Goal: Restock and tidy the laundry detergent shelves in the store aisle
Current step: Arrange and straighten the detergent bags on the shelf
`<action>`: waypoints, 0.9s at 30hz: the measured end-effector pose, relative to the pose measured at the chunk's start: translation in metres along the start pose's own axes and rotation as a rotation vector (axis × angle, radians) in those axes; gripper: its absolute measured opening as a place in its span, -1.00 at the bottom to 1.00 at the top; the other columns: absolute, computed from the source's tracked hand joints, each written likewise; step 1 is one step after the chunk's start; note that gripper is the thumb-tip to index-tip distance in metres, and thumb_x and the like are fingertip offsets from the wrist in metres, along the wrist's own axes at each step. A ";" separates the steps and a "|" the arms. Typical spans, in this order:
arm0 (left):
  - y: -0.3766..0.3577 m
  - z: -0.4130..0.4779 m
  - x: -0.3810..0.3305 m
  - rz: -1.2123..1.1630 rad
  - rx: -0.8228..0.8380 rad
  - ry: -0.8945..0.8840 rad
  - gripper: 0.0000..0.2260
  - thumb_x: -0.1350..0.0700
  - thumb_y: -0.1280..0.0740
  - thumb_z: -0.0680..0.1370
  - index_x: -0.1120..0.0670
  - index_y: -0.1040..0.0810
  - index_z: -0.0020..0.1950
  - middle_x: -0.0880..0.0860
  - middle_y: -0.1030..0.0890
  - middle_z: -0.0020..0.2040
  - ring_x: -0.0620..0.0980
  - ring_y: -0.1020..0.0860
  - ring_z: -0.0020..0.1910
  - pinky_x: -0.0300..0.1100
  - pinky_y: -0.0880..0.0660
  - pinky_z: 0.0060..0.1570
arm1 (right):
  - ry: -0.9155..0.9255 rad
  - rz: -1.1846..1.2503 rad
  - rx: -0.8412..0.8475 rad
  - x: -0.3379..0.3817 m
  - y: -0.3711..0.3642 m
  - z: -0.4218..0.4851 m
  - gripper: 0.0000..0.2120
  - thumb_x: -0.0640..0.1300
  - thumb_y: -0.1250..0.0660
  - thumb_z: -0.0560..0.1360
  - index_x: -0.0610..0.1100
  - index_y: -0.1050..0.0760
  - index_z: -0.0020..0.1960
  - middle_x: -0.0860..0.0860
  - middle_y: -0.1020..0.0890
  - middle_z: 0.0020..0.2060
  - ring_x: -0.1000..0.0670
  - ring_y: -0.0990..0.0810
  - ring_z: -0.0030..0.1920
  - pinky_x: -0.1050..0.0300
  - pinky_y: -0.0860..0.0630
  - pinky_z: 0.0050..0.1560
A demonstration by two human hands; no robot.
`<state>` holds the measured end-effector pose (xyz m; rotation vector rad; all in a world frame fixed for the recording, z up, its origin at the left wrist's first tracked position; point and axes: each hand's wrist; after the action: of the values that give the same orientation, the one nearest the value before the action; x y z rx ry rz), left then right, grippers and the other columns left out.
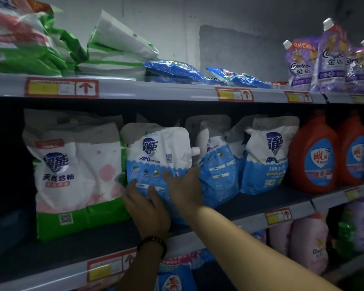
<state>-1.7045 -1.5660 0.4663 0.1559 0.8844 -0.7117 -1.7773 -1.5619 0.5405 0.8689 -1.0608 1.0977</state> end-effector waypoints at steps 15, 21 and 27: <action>-0.021 0.000 0.008 0.248 0.723 -0.286 0.04 -0.43 -0.36 0.47 -0.22 0.32 0.66 0.06 0.22 0.71 0.10 0.22 0.69 0.22 -0.05 0.62 | 0.393 -0.326 -0.131 -0.021 0.084 0.052 -0.69 -0.07 -0.50 0.55 -0.08 -0.36 -0.14 0.02 -0.49 -0.36 0.08 -0.43 -0.34 0.16 -0.30 -0.33; -0.025 0.006 -0.005 0.406 0.795 -0.166 0.07 -0.36 -0.41 0.49 -0.14 0.31 0.67 0.21 0.26 0.68 0.20 0.22 0.68 0.21 0.02 0.64 | 0.269 -0.433 -0.015 -0.016 0.089 0.069 -0.63 0.03 -0.50 0.55 -0.09 -0.34 -0.17 0.01 -0.48 -0.26 -0.07 -0.48 -0.13 0.09 -0.29 -0.14; -0.001 0.015 -0.022 0.637 0.986 -0.119 0.01 -0.24 -0.41 0.57 -0.14 0.34 0.67 0.21 0.26 0.69 0.29 0.11 0.68 0.24 -0.10 0.61 | 0.223 -0.426 0.208 -0.009 0.110 0.013 -0.78 -0.10 -0.37 0.66 -0.13 -0.41 0.21 0.06 -0.59 -0.03 -0.06 -0.54 0.04 0.28 -0.40 -0.18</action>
<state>-1.7049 -1.5617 0.4929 1.2035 0.2626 -0.4871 -1.8878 -1.5490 0.5394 1.0529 -0.5480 0.9248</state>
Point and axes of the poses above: each hand's wrist, its own z-axis towards the middle knuckle, its own y-axis out of the back of the hand, x = y × z
